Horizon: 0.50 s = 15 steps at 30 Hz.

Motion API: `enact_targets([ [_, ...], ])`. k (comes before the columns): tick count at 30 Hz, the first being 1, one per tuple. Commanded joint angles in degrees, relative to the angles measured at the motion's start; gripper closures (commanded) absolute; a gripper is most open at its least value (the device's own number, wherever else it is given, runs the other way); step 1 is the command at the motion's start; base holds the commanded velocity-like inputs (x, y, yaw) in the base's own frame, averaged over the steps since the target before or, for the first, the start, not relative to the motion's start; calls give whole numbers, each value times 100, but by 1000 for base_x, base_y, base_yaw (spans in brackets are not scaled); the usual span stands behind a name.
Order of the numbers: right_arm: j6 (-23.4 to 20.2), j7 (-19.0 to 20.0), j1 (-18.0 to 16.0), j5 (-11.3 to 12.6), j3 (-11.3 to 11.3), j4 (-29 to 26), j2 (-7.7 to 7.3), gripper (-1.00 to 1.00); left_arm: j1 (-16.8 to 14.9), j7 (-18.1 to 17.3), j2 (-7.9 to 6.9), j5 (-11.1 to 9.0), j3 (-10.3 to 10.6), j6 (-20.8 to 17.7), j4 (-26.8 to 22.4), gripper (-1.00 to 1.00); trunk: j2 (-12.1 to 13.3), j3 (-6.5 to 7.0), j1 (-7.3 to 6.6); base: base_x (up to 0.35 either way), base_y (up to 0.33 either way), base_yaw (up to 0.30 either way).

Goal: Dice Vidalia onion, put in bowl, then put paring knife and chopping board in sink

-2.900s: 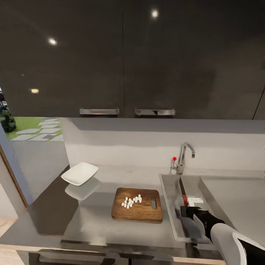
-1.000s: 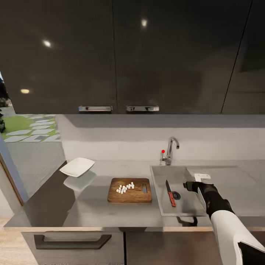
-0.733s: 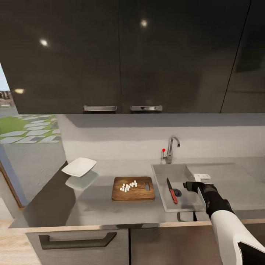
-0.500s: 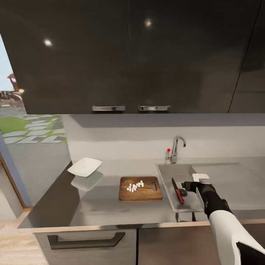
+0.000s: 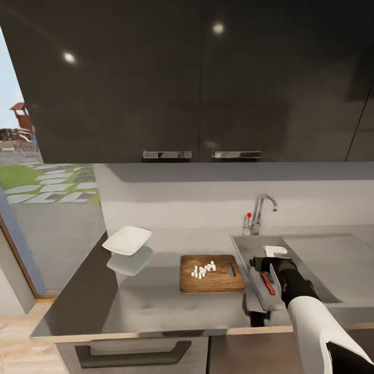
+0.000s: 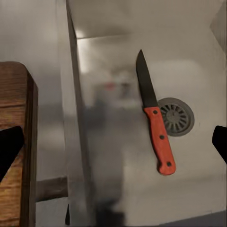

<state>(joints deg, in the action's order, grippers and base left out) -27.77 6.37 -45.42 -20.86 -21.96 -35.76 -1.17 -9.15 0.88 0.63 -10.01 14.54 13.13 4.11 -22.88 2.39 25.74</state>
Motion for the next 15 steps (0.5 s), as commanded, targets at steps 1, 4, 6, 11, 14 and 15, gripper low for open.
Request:
enact_targets([
  [1,-24,55,-2,-60,-27,-9,8,-100,-8,9,6,-45,49,41,27,-100,-4,-2,4,158,117,0],
  [4,-26,63,-2,-59,-27,-9,11,-100,-8,9,7,-42,49,41,28,-100,-4,-2,4,123,90,0],
  [6,-26,65,-2,-59,-24,-10,14,-100,-8,9,7,-44,49,41,28,-100,-4,-2,4,35,25,0],
  [11,-26,65,-2,-63,-10,-8,109,-100,-8,9,7,-43,49,41,28,-100,-4,-2,4,6,5,0],
  [14,-26,60,-2,-66,95,1,195,-100,-8,9,7,-45,49,41,28,-100,-4,-2,4,0,0,0],
  [15,-26,63,-2,-67,198,6,213,-100,-8,9,7,-45,49,41,28,-100,-4,-2,4,0,0,0],
])
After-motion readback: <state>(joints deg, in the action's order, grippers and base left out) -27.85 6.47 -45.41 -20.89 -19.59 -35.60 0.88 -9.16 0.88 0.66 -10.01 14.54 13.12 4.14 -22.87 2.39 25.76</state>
